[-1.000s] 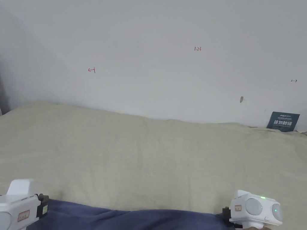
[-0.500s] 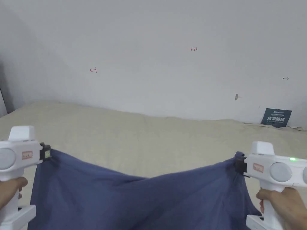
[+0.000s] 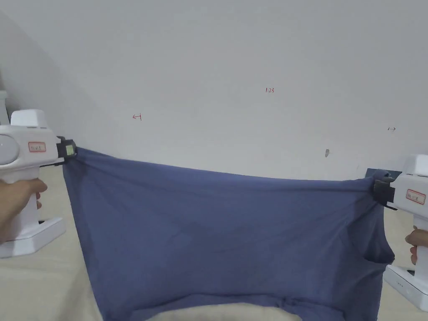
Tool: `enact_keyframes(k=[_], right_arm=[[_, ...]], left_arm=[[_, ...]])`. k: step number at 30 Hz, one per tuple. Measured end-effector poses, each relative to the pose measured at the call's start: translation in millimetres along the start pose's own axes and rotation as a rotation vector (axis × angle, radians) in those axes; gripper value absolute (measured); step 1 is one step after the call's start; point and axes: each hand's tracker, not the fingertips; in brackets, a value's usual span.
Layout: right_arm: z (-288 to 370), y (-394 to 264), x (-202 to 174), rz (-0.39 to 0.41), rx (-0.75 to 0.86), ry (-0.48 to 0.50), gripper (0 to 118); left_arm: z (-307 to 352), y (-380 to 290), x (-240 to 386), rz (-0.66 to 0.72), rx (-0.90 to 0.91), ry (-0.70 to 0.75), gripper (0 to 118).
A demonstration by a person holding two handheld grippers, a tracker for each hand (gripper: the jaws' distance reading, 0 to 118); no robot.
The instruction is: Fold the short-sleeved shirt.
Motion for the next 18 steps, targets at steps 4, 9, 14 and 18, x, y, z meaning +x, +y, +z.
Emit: enact_keyframes(k=[4, 9, 14, 18], right_arm=[[2, 11, 0, -0.001, 0.025, -0.013, 4], [-21, 29, -8, 0.01, 0.028, -0.04, 4], [-63, 46, -19, -0.001, 0.017, -0.071, 4], [-98, 60, -28, -0.002, 0.017, -0.087, 4]], left_arm=[[1, 20, 11, -0.031, 0.029, 0.001, 0], [-19, 40, 17, -0.056, 0.045, 0.018, 0], [-44, 53, 25, -0.071, 0.051, 0.046, 0], [-67, 68, 26, -0.071, 0.055, 0.066, 0]])
